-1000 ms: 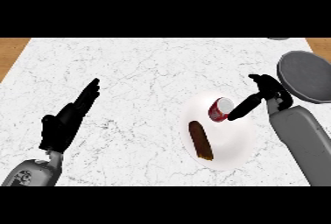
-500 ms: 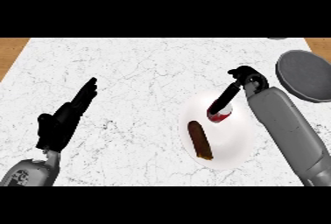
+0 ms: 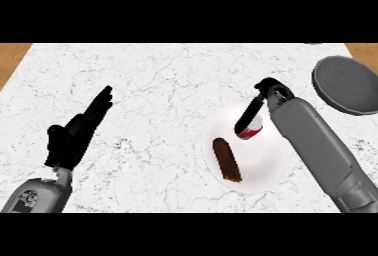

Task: Pick the can from the plate and place it in the pan

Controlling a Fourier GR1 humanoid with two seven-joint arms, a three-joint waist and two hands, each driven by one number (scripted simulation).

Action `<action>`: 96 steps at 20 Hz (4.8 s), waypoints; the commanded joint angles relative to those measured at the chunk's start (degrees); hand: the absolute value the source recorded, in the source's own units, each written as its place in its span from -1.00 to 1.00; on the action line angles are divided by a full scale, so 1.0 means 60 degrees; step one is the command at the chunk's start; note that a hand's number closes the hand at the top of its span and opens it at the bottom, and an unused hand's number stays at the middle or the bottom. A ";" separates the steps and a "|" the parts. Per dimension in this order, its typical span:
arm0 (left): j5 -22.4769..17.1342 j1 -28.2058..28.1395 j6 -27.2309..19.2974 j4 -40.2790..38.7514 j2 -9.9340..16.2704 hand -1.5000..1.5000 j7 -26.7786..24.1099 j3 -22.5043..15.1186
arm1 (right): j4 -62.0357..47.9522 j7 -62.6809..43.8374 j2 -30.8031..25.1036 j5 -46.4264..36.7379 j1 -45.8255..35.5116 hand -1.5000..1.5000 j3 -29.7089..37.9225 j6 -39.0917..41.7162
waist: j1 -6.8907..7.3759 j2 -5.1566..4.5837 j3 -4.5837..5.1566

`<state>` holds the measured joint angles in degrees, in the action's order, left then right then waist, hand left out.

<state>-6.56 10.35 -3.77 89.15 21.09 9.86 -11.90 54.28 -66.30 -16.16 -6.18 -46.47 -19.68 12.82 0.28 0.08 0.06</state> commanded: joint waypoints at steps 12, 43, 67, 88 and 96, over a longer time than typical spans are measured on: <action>0.0410 -0.0086 -0.0002 0.0406 -0.0429 0.00 0.0469 0.0057 | -0.0264 -0.1383 0.0345 -0.0456 0.0300 -1.00 -0.0241 0.0314 | -0.0021 0.0001 -0.0007; 0.0442 -0.0496 0.0870 0.0202 -0.0296 0.00 0.0318 0.1185 | 0.6102 0.2264 -0.1300 -0.6170 0.2052 1.00 -0.2656 -0.2630 | -0.0437 0.0175 0.0000; 0.1189 -0.0511 0.1312 -0.0037 -0.0969 0.00 -0.0252 0.1230 | 0.3975 0.6952 -0.1869 -0.5579 0.3790 1.00 0.2339 -0.5902 | 0.0009 -0.0034 -0.0012; 0.1115 0.0402 0.1676 -0.0250 -0.1305 0.00 0.0200 0.1338 | -0.6223 1.3679 -0.3250 -0.4418 -0.0358 1.00 0.5599 -0.7875 | 0.0378 -0.0209 -0.0040; 0.1121 0.0061 0.1791 0.0311 -0.1345 0.00 0.0264 0.1110 | -0.7981 1.2359 -0.3907 -0.4513 -0.0211 -1.00 0.5654 -0.6261 | 0.0729 -0.0335 -0.0061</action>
<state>0.89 11.53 5.68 90.84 12.88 12.15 -5.00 11.19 11.09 -37.86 -32.71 -46.93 14.41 -29.99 3.88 -1.66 -0.23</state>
